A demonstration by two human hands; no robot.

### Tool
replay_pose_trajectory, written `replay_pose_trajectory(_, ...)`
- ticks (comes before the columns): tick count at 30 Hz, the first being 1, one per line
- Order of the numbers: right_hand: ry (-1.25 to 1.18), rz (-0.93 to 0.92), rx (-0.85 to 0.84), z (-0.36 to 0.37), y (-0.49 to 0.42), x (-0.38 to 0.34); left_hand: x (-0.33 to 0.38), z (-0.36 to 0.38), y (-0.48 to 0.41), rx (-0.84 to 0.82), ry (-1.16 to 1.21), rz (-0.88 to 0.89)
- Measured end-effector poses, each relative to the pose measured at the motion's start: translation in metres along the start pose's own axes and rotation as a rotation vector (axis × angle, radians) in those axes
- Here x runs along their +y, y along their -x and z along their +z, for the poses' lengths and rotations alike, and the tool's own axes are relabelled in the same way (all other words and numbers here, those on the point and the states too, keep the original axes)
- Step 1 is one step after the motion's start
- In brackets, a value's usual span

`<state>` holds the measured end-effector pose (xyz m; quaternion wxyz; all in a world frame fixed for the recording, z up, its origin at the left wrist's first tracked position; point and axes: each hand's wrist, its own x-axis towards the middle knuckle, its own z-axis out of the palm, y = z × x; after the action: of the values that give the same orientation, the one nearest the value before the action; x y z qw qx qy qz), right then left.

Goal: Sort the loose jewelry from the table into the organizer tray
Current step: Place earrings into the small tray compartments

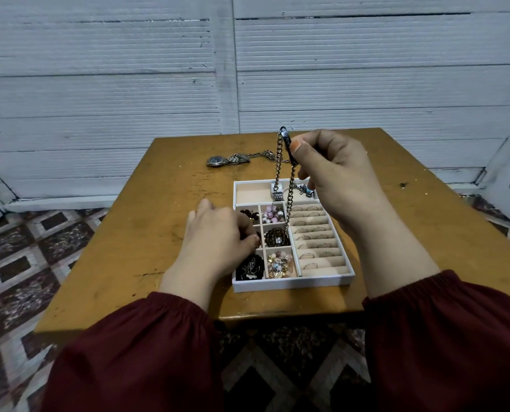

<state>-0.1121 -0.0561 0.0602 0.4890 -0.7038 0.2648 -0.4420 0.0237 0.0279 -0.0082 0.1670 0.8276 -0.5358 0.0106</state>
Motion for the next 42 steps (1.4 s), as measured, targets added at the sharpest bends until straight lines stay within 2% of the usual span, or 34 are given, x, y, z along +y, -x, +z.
replay_pose_trajectory(5,-0.011,-0.002,-0.008,0.001,0.0,0.001,0.0,0.001,-0.001,-0.008,-0.011,0.02)
replay_pose_trajectory(8,-0.02,0.0,-0.012,0.001,0.001,0.001,0.0,-0.001,0.0,0.012,0.063,-0.003)
replay_pose_trajectory(13,-0.012,0.009,-0.014,0.002,0.001,0.003,-0.003,0.0,-0.001,-0.045,0.042,0.018)
replay_pose_trajectory(17,-0.004,0.007,-0.02,0.002,0.001,0.006,-0.005,0.001,-0.001,-0.061,0.178,-0.011)
replay_pose_trajectory(19,-0.009,0.005,-0.021,0.002,0.0,0.006,-0.006,0.002,0.001,-0.014,0.277,-0.036)
replay_pose_trajectory(22,-0.009,0.007,-0.021,0.001,0.001,0.005,-0.008,0.006,0.001,0.15,0.337,-0.075)
replay_pose_trajectory(25,-0.01,0.016,-0.024,0.0,0.002,0.005,-0.018,0.014,-0.001,0.27,0.203,-0.107)
replay_pose_trajectory(27,-0.003,0.021,-0.028,0.001,0.003,0.005,-0.025,0.02,0.0,0.232,0.114,-0.116)
replay_pose_trajectory(30,0.0,0.025,-0.035,0.001,0.002,0.006,-0.031,0.03,0.001,0.062,0.002,-0.13)
replay_pose_trajectory(36,-0.006,0.021,-0.031,0.002,0.003,0.009,-0.034,0.034,-0.003,-0.112,-0.049,-0.166)
replay_pose_trajectory(42,0.02,0.046,-0.042,0.003,0.003,0.014,-0.036,0.035,-0.004,-0.153,-0.083,-0.168)
